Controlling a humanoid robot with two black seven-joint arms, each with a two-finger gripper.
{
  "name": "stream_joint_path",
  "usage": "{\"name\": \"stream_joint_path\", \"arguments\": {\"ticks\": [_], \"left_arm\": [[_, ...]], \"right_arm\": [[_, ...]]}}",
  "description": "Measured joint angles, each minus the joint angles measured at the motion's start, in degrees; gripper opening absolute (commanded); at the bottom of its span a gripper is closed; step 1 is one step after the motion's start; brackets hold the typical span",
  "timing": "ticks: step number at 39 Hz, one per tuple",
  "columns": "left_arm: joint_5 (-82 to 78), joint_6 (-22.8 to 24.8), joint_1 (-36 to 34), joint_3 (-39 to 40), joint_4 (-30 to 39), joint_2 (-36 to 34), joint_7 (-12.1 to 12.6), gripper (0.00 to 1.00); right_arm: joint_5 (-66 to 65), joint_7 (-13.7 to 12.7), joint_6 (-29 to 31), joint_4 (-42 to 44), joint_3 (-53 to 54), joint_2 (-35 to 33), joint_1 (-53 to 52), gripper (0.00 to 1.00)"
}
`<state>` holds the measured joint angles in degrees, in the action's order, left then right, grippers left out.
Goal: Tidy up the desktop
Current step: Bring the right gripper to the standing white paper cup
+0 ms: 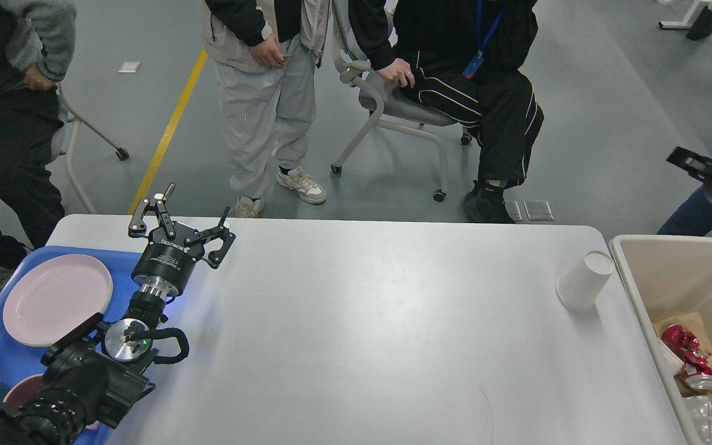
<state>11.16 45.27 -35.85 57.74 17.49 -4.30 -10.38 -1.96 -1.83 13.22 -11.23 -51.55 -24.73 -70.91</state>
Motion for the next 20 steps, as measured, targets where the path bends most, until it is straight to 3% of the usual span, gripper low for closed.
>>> {"name": "stream_joint_path", "arguments": {"ticks": [7, 10, 14, 20], "left_arm": [[0.0, 0.0, 0.0, 0.0, 0.0, 0.0, 0.0, 0.99], [0.0, 0.0, 0.0, 0.0, 0.0, 0.0, 0.0, 0.99], [0.0, -0.1, 0.0, 0.0, 0.0, 0.0, 0.0, 0.99], [0.0, -0.1, 0.0, 0.0, 0.0, 0.0, 0.0, 0.99]], "right_arm": [[-1.2, 0.0, 15.2, -27.8, 0.3, -4.4, -23.4, 1.0], [-1.3, 0.0, 19.4, -42.5, 0.5, -5.2, -31.4, 1.0], [-1.3, 0.0, 20.3, -56.4, 0.8, -4.6, -36.3, 1.0], [-1.8, 0.0, 19.4, -57.2, 0.3, -3.6, -34.3, 1.0]]}}
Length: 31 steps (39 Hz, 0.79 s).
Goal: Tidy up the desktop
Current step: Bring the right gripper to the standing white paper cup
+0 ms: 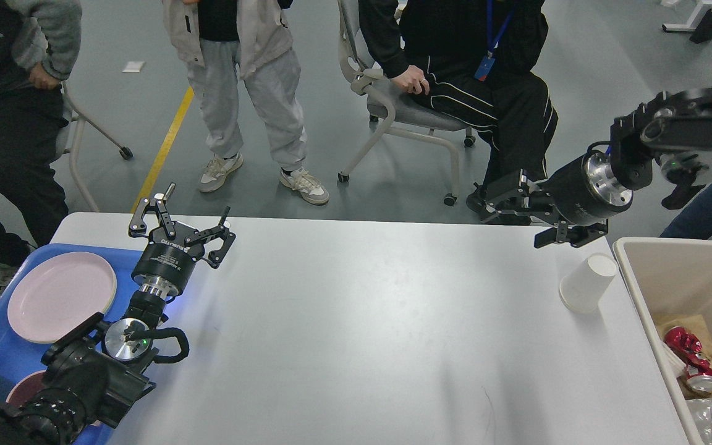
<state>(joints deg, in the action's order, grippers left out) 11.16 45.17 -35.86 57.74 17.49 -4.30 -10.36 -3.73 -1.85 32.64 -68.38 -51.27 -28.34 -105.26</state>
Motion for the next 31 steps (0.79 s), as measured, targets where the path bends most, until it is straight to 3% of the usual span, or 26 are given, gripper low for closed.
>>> {"name": "stream_joint_path", "arguments": {"ticks": [11, 19, 31], "left_arm": [[0.0, 0.0, -0.1, 0.0, 0.0, 0.0, 0.1, 0.99], [0.0, 0.0, -0.1, 0.0, 0.0, 0.0, 0.0, 0.99], [0.0, 0.0, -0.1, 0.0, 0.0, 0.1, 0.0, 0.99]], "right_arm": [[-3.6, 0.4, -1.5, 27.1, -0.4, -0.8, 20.8, 1.0], [-3.6, 0.4, -5.6, 32.2, 0.6, -0.5, 27.2, 1.0], [-0.6, 0.5, -17.4, 37.6, 1.8, 2.3, 38.2, 1.0]]}}
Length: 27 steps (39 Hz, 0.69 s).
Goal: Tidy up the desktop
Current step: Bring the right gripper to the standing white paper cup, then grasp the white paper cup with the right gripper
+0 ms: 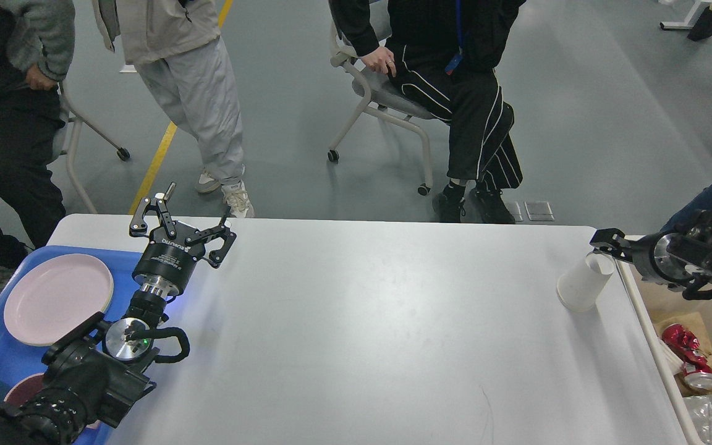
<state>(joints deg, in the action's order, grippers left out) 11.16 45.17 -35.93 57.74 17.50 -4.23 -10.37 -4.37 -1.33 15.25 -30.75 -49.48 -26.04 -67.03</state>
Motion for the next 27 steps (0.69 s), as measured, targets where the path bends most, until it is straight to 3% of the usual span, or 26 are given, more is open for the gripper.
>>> {"name": "stream_joint_path", "arguments": {"ticks": [27], "left_arm": [[0.0, 0.1, 0.0, 0.0, 0.0, -0.1, 0.1, 0.99]], "right_arm": [[0.2, 0.1, -2.4, 4.5, 6.0, 2.0, 4.2, 1.0]]}}
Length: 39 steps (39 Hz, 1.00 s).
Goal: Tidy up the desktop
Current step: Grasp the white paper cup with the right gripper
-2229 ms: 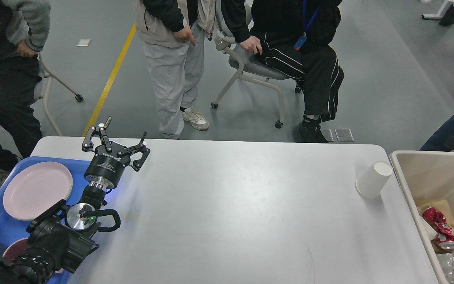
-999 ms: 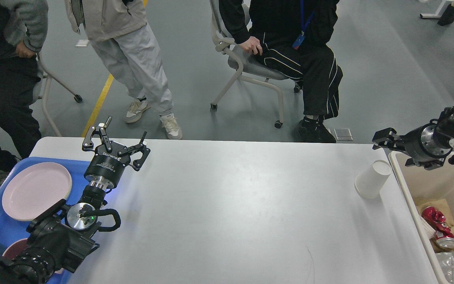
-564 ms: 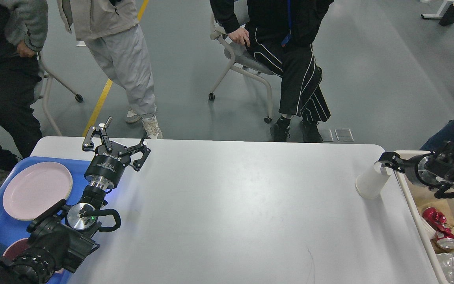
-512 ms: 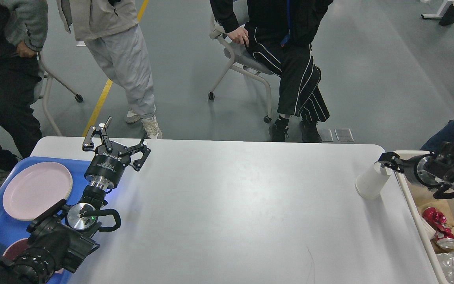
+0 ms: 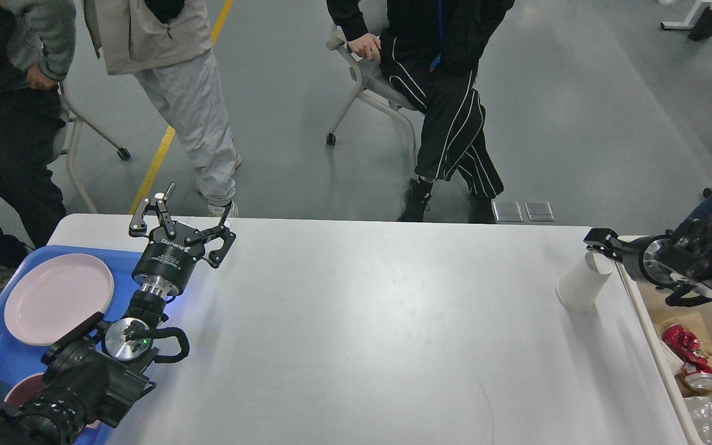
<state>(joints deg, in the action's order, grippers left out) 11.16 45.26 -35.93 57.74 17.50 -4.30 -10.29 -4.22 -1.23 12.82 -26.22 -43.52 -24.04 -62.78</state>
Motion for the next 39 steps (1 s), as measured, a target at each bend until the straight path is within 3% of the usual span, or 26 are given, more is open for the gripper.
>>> {"name": "stream_joint_path", "arguments": {"ticks": [13, 14, 15, 16, 20, 23, 24, 25, 39], "left_arm": [[0.0, 0.0, 0.1, 0.0, 0.0, 0.0, 0.0, 0.99], [0.0, 0.0, 0.1, 0.0, 0.0, 0.0, 0.0, 0.99], [0.0, 0.0, 0.1, 0.0, 0.0, 0.0, 0.0, 0.99], [0.0, 0.0, 0.1, 0.0, 0.0, 0.0, 0.0, 0.99], [0.0, 0.0, 0.1, 0.0, 0.0, 0.0, 0.0, 0.99], [0.0, 0.0, 0.1, 0.0, 0.0, 0.0, 0.0, 0.99], [0.0, 0.0, 0.1, 0.0, 0.0, 0.0, 0.0, 0.99], [0.0, 0.0, 0.1, 0.0, 0.0, 0.0, 0.0, 0.99], [0.0, 0.0, 0.1, 0.0, 0.0, 0.0, 0.0, 0.99]], "right_arm": [[0.0, 0.0, -0.9, 0.3, 1.4, 2.2, 1.2, 0.98], [0.0, 0.0, -1.3, 0.3, 1.5, 2.3, 1.4, 0.92], [0.0, 0.0, -1.7, 0.3, 1.5, 2.4, 1.5, 0.77], [0.0, 0.0, -2.8, 0.4, 1.5, 2.4, 1.9, 0.71], [0.0, 0.0, -4.5, 0.4, 1.5, 2.6, 2.6, 0.62], [0.0, 0.0, -5.5, 0.3, 1.5, 3.2, 3.0, 0.46], [0.0, 0.0, -5.6, 0.3, 1.5, 3.4, 3.1, 0.34], [0.0, 0.0, -5.7, 0.3, 1.5, 3.5, 3.3, 0.0], [0.0, 0.1, -9.8, 0.7, 1.5, 4.9, 4.2, 0.0]]}}
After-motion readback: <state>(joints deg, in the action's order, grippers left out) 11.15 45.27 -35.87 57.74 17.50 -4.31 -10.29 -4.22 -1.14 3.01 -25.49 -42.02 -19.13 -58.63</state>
